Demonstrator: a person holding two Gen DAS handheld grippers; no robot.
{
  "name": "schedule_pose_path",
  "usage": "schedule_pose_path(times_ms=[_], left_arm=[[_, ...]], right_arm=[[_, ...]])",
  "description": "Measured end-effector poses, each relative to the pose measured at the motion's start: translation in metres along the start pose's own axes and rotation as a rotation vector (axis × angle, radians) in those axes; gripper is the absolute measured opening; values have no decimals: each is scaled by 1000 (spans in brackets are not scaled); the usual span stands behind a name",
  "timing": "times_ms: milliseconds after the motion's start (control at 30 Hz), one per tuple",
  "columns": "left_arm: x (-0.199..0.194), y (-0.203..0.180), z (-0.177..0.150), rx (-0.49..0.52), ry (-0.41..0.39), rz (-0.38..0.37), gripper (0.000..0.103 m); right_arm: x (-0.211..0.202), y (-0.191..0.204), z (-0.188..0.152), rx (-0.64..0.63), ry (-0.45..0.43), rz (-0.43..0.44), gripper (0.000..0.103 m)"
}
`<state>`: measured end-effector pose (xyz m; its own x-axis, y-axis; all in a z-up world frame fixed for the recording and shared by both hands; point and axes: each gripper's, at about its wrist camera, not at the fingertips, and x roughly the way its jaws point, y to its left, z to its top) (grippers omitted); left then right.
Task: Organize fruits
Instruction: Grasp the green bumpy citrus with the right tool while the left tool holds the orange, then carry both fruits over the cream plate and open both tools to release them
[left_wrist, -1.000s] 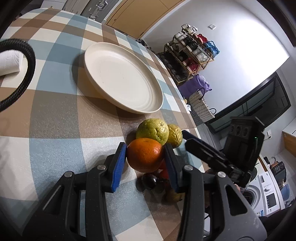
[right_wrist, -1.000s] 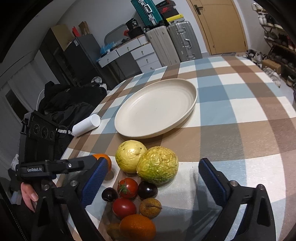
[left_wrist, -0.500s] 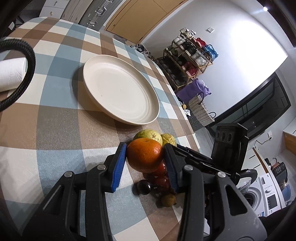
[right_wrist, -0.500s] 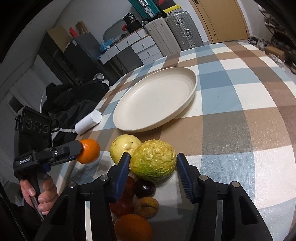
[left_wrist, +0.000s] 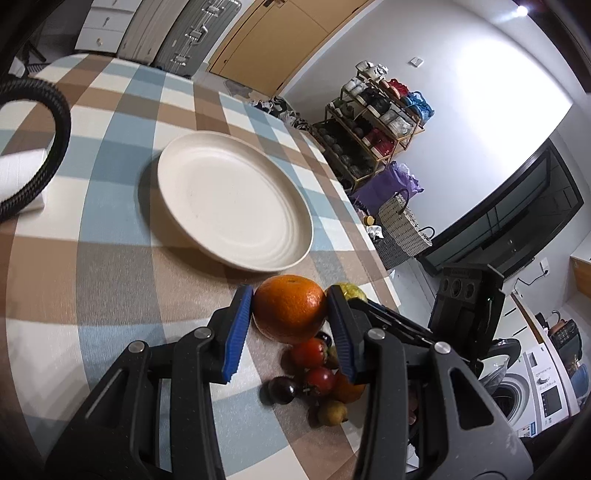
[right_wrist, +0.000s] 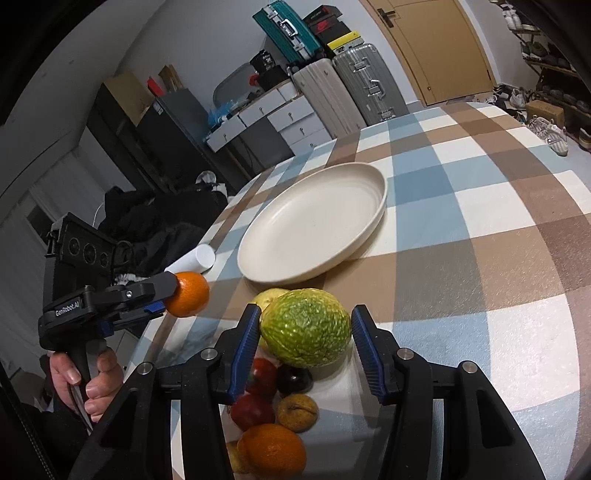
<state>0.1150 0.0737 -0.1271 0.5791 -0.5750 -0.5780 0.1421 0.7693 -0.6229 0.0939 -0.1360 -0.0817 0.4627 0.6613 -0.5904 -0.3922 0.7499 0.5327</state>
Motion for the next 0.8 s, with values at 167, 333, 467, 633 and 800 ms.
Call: schedule_pose_path(times_ms=[167,333,467,633,800], left_arm=[[-4,-6,9,16,-17,8,38],[-5,-10,17,19,-22,11,38],[-3,-11,22,21,-24,14,38],[0,-10,31,18,-30,14,38],[2,-12,42,35,-45,34,38]], right_arm=[[0,-4,3,11,-5,10,51],[-2,-8,5,25,-22,27,51],[-3,-9,11,29,-40,38,51],[3,-13,22,39,-41,60,51],[10,-6,43,12,-41,76,51]])
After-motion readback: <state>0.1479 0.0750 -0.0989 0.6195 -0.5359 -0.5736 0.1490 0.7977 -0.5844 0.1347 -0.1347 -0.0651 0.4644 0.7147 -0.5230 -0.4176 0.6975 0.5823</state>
